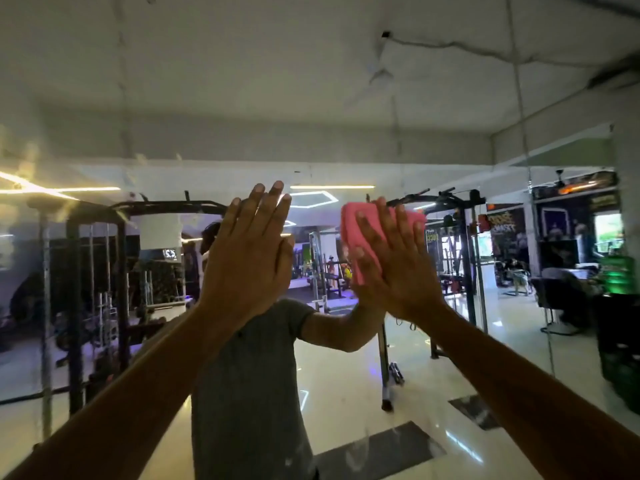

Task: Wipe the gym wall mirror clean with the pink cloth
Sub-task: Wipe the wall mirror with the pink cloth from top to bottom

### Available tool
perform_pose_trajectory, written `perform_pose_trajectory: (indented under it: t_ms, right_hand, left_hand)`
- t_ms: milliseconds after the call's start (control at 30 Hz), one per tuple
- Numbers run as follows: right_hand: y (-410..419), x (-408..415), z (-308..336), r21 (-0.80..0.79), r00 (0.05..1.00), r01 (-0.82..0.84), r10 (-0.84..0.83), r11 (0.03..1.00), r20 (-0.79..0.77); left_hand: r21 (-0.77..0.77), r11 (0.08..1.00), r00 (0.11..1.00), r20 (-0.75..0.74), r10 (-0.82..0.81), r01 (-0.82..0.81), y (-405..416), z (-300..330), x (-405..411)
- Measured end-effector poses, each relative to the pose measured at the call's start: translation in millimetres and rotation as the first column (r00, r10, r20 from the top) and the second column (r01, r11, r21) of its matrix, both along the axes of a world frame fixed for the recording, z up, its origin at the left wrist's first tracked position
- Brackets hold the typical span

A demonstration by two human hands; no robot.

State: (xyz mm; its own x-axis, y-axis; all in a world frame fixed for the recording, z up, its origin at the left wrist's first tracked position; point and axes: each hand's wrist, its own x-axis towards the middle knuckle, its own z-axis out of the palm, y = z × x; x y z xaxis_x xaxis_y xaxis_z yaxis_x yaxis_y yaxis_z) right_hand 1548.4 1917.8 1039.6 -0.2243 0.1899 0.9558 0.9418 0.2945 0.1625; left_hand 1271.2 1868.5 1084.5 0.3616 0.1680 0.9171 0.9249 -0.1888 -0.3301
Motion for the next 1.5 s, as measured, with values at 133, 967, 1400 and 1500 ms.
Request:
perform_pose_trajectory:
  t_ms: [133, 967, 1400, 1500]
  right_hand:
    - [0.8, -19.9, 100.7, -0.068, 0.958, 0.018, -0.036, 0.998, -0.285]
    - [9.8, 4.7, 111.5, 0.030, 0.981, -0.101, 0.105, 0.994, -0.163]
    - [1.0, -30.0, 99.5, 0.046, 0.985, -0.089, 0.095, 0.995, -0.147]
    - [-13.8, -85.9, 89.5, 0.070, 0.998, -0.058, 0.058, 0.996, 0.001]
  left_hand:
    - [-0.008, 1.000, 1.000, 0.010, 0.015, -0.015, 2.9, 9.3, 9.4]
    - [-0.027, 0.992, 0.991, 0.048, 0.124, -0.123, -10.6, 16.0, 27.9]
    - [-0.033, 0.976, 0.976, 0.031, 0.217, -0.216, -25.0, 19.9, -21.5]
    - [-0.067, 0.985, 0.986, 0.046, 0.162, -0.159, -32.6, 22.6, -27.6]
